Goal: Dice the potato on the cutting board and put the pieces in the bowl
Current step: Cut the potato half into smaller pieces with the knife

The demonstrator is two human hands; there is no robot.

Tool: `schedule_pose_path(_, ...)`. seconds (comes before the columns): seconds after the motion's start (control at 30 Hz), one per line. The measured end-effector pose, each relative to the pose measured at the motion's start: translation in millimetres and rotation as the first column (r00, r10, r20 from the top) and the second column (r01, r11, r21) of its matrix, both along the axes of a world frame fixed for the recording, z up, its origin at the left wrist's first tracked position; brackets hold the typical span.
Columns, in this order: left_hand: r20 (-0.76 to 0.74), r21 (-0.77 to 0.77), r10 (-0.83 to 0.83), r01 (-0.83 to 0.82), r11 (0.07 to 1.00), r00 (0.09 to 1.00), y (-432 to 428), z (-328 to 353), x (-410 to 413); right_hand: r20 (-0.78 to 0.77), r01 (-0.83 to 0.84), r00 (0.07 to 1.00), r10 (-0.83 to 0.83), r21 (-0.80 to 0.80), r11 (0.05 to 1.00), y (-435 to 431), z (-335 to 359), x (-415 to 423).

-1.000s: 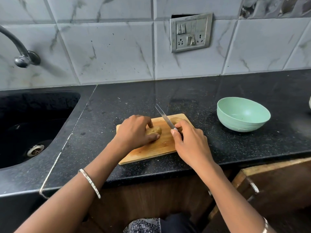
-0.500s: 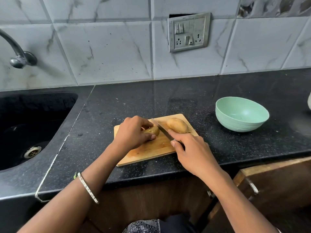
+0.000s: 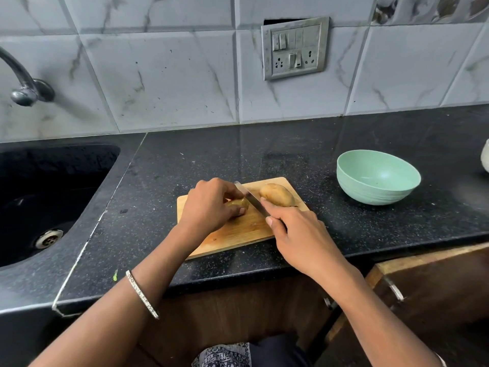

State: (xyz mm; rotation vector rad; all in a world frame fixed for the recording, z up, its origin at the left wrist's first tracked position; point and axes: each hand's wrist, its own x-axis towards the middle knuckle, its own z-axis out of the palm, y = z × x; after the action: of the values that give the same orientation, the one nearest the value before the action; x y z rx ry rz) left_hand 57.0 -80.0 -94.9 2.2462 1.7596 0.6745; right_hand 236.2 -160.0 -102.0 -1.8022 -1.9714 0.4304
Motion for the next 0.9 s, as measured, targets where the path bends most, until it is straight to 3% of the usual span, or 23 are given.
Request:
schedule_pose_path(0.17, -0.001, -0.015, 0.013, -0.013, 1.000, 1.000, 3, 1, 0, -0.016, -0.013, 1.000, 0.013, 0.002, 1.000, 10, -3, -5)
schedule_pose_path(0.57, 0.020, 0.019, 0.047, -0.048, 0.999, 0.999, -1, 0, 1, 0.133, -0.022, 0.991, 0.021, 0.005, 1.000, 13, -5, -18)
schedule_pose_path(0.9, -0.038, 0.008, -0.017, 0.017, 1.000, 0.999, 3, 2, 0, 0.168, 0.007, 0.986, -0.007, 0.001, 1.000, 5, 0, -22)
